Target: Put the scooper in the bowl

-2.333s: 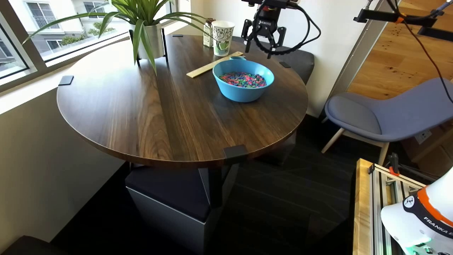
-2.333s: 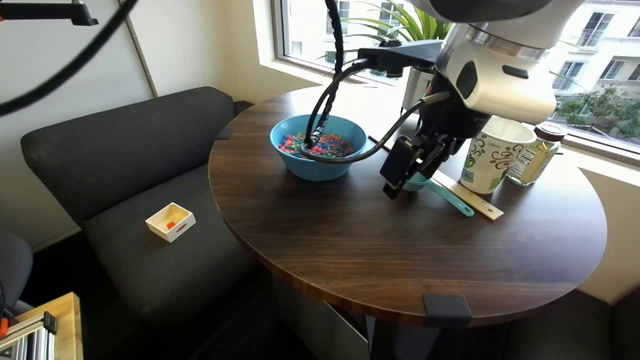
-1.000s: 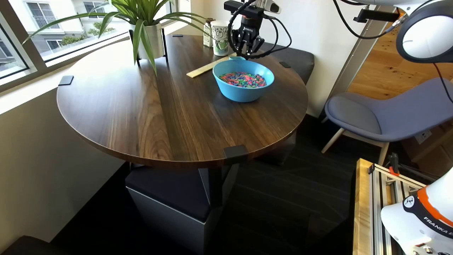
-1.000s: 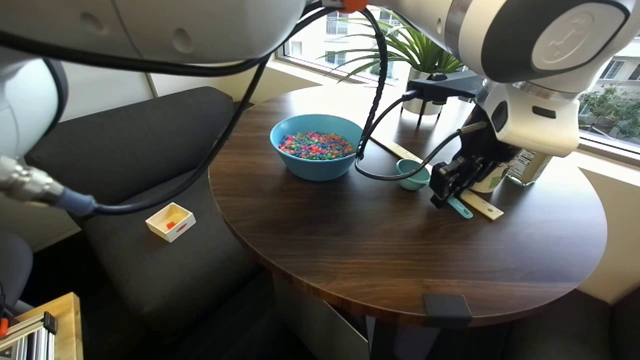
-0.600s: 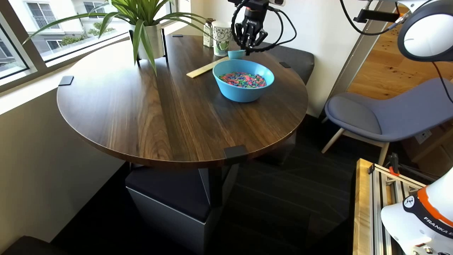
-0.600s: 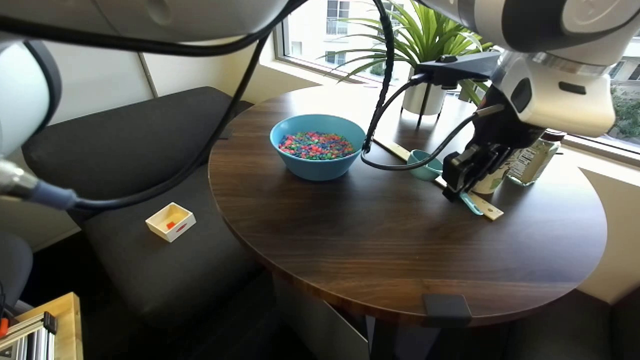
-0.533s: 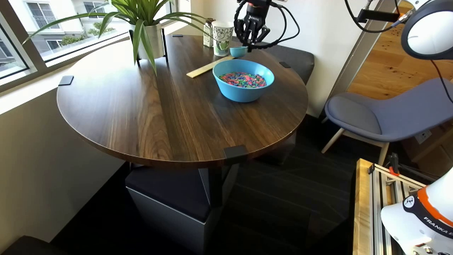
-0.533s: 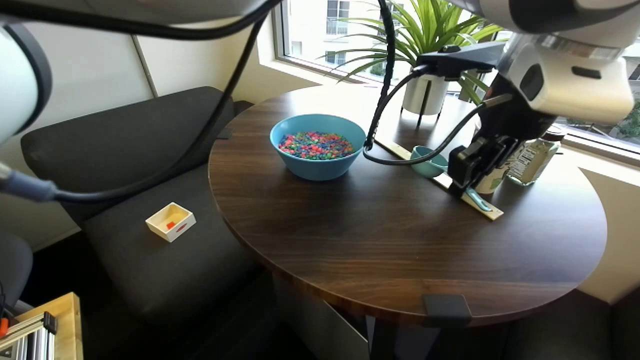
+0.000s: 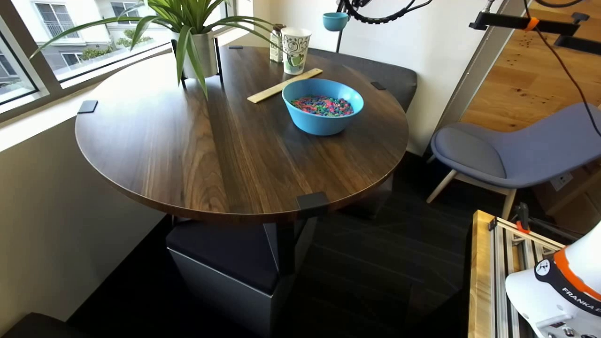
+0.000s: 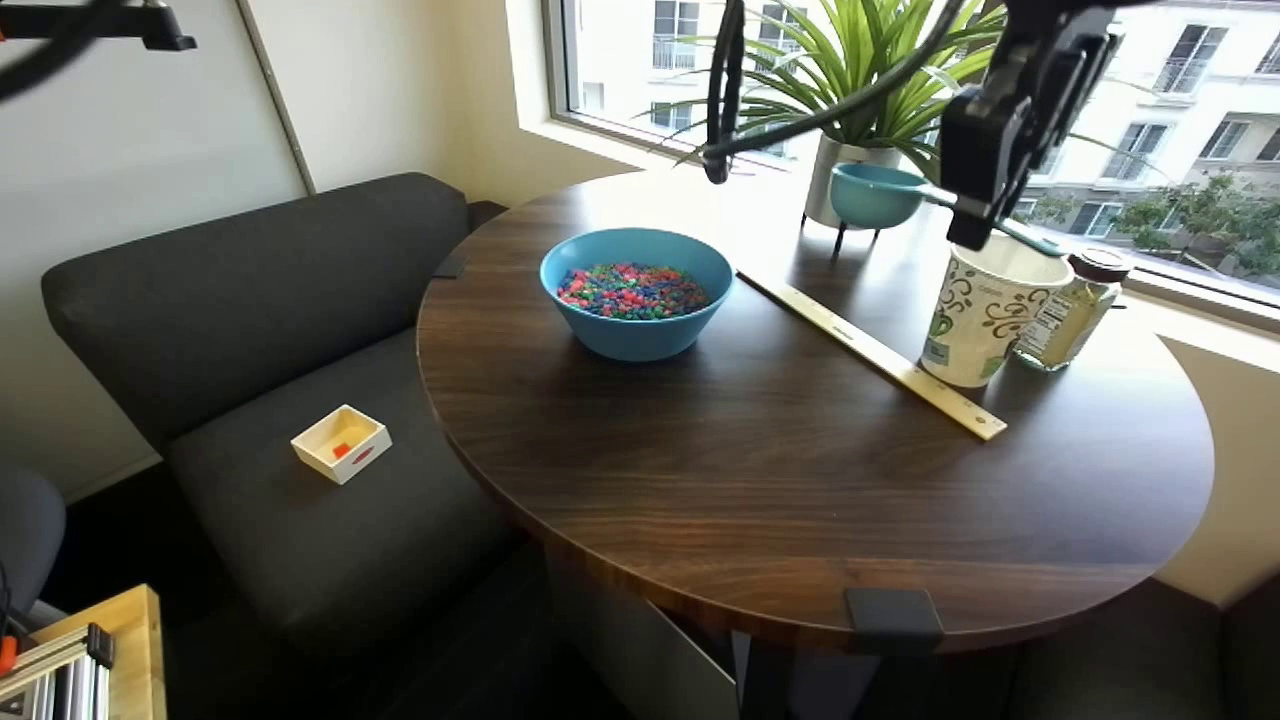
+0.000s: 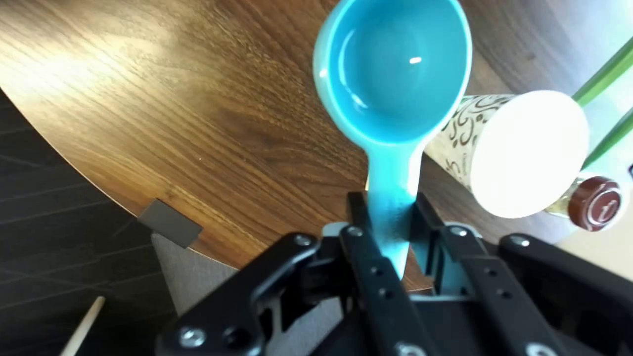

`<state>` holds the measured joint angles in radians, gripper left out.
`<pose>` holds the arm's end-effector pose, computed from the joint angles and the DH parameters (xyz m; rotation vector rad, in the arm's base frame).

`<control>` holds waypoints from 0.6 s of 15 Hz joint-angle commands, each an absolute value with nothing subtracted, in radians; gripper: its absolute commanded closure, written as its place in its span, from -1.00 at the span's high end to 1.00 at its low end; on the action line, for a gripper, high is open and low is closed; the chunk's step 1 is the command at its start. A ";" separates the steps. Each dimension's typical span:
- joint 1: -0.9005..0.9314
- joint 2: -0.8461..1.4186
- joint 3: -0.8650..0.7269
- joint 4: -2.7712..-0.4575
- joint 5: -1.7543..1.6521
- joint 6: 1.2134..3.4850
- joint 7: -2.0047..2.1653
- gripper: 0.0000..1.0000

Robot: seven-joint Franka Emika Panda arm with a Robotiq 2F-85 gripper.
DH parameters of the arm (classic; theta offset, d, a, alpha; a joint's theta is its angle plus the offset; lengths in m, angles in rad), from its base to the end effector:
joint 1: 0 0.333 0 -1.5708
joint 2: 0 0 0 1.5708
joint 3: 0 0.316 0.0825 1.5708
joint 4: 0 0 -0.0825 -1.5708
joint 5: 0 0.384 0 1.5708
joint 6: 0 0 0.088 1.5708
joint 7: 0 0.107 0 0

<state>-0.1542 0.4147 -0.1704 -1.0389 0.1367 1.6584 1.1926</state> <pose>0.6586 -0.1756 0.6319 -2.1875 2.0244 -0.2395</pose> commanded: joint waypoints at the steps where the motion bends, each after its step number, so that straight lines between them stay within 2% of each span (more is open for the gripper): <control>1: -0.085 0.236 -0.160 -1.271 0.072 1.764 1.159 -0.87; 5: -0.010 0.131 -0.148 -1.439 -0.024 1.873 1.225 -0.87; 9: 0.054 0.072 -0.131 -1.633 -0.144 2.076 1.347 -0.87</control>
